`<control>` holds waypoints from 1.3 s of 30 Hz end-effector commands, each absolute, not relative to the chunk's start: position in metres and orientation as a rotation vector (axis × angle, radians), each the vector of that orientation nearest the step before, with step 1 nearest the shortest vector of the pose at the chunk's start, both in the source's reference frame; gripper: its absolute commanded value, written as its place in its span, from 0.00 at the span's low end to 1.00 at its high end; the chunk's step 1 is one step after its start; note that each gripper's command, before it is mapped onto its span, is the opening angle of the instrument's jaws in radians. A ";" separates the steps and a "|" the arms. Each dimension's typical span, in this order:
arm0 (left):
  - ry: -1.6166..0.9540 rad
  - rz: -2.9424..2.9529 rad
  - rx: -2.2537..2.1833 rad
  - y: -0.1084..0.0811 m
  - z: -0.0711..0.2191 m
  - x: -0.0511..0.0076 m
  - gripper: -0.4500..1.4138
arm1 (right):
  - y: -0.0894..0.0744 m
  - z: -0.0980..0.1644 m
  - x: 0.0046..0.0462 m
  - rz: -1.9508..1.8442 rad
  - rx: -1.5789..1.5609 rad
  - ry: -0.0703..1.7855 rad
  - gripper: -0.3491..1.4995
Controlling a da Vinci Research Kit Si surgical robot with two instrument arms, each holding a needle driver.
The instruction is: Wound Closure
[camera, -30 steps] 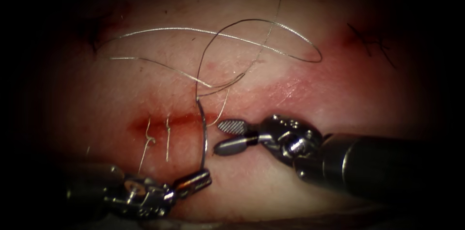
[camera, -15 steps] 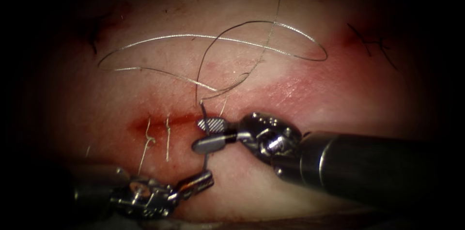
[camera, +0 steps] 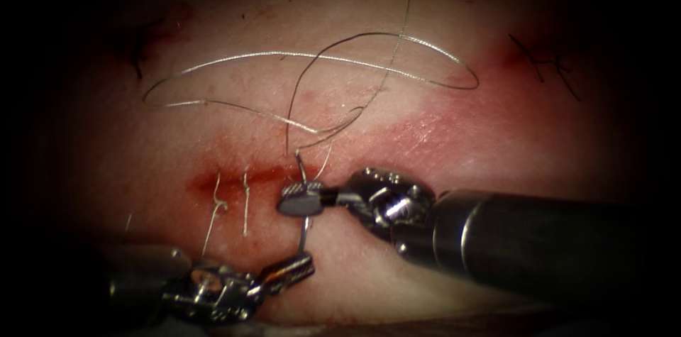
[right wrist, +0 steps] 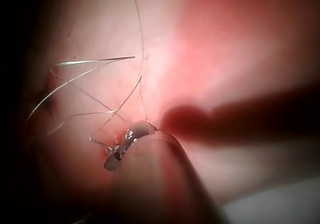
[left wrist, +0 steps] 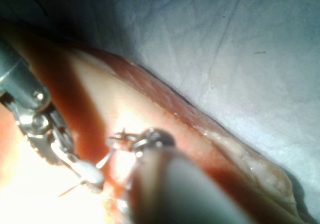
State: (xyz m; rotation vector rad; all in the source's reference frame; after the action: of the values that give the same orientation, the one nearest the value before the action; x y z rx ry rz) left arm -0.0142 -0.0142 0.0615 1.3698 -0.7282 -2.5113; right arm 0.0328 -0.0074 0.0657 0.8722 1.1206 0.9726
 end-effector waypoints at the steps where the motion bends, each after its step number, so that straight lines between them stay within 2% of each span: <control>1: -0.723 -2.512 1.372 -0.015 0.062 -0.0146 0.00 | -0.007 0.067 0.0332 0.987 0.843 1.130 0.00; 7: -0.719 -2.513 1.371 -0.015 0.062 -0.0147 0.00 | -0.006 0.067 0.0319 1.003 0.819 1.162 0.00; 8: -0.718 -2.513 1.372 -0.015 0.062 -0.0147 0.06 | -0.006 0.067 0.0317 0.994 0.818 1.164 0.00; 9: -0.718 -2.513 1.372 -0.015 0.062 -0.0147 0.06 | -0.006 0.067 0.0317 0.994 0.818 1.164 0.00; 10: -0.715 -2.518 1.376 -0.015 0.062 -0.0147 0.29 | -0.006 0.067 0.0317 0.989 0.824 1.164 0.00; 11: -0.646 -2.610 1.471 -0.015 0.061 -0.0146 0.73 | -0.006 0.067 0.0316 0.953 0.828 1.174 0.00; 12: -0.532 -2.736 1.610 -0.014 0.061 -0.0142 0.83 | -0.006 0.067 0.0315 0.924 0.814 1.184 0.00; 13: -0.487 -2.775 1.658 -0.014 0.060 -0.0139 0.84 | -0.006 0.067 0.0314 0.907 0.805 1.189 0.00; 15: -0.411 -2.802 1.731 -0.014 0.060 -0.0132 0.79 | -0.005 0.068 0.0312 0.882 0.786 1.198 0.00; 16: -0.252 -2.838 1.863 -0.013 0.058 -0.0116 0.85 | -0.005 0.068 0.0308 0.836 0.751 1.213 0.00; 18: -0.174 -2.834 1.935 -0.012 0.057 -0.0105 0.85 | -0.004 0.069 0.0308 0.803 0.740 1.229 0.00; 19: -0.141 -2.825 1.961 -0.011 0.057 -0.0097 0.80 | -0.005 0.069 0.0308 0.776 0.739 1.237 0.00; 21: -0.110 -2.807 1.980 -0.010 0.057 -0.0088 0.66 | -0.006 0.069 0.0310 0.718 0.738 1.253 0.00; 22: -0.100 -2.803 1.987 -0.009 0.058 -0.0086 0.50 | -0.006 0.069 0.0312 0.689 0.721 1.265 0.00; 23: -0.093 -2.826 1.982 -0.008 0.059 -0.0084 0.41 | -0.006 0.069 0.0313 0.658 0.706 1.269 0.00; 24: -0.070 -2.856 1.971 -0.008 0.059 -0.0083 0.38 | -0.006 0.069 0.0314 0.631 0.688 1.277 0.00; 26: 0.074 -2.942 1.956 -0.008 0.063 -0.0082 0.19 | -0.006 0.070 0.0321 0.497 0.633 1.288 0.00; 27: 0.074 -2.942 1.956 -0.008 0.063 -0.0082 0.19 | -0.006 0.070 0.0321 0.497 0.633 1.288 0.00; 29: 0.194 -2.984 1.948 -0.008 0.065 -0.0081 0.09 | -0.006 0.070 0.0323 0.430 0.606 1.297 0.00; 30: 0.310 -3.002 1.948 -0.008 0.067 -0.0082 0.00 | -0.006 0.070 0.0325 0.398 0.584 1.307 0.00; 32: 0.455 -3.022 1.905 -0.008 0.069 -0.0082 0.00 | -0.005 0.070 0.0329 0.341 0.560 1.333 0.00; 39: 0.575 -3.066 1.717 -0.007 0.075 -0.0086 0.00 | -0.005 0.070 0.0346 0.212 0.507 1.401 0.00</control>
State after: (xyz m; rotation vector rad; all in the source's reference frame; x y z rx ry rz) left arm -0.0081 -0.0066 0.0750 1.7060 0.5740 -3.0720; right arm 0.0338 -0.0048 0.0695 0.5020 1.3970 0.2058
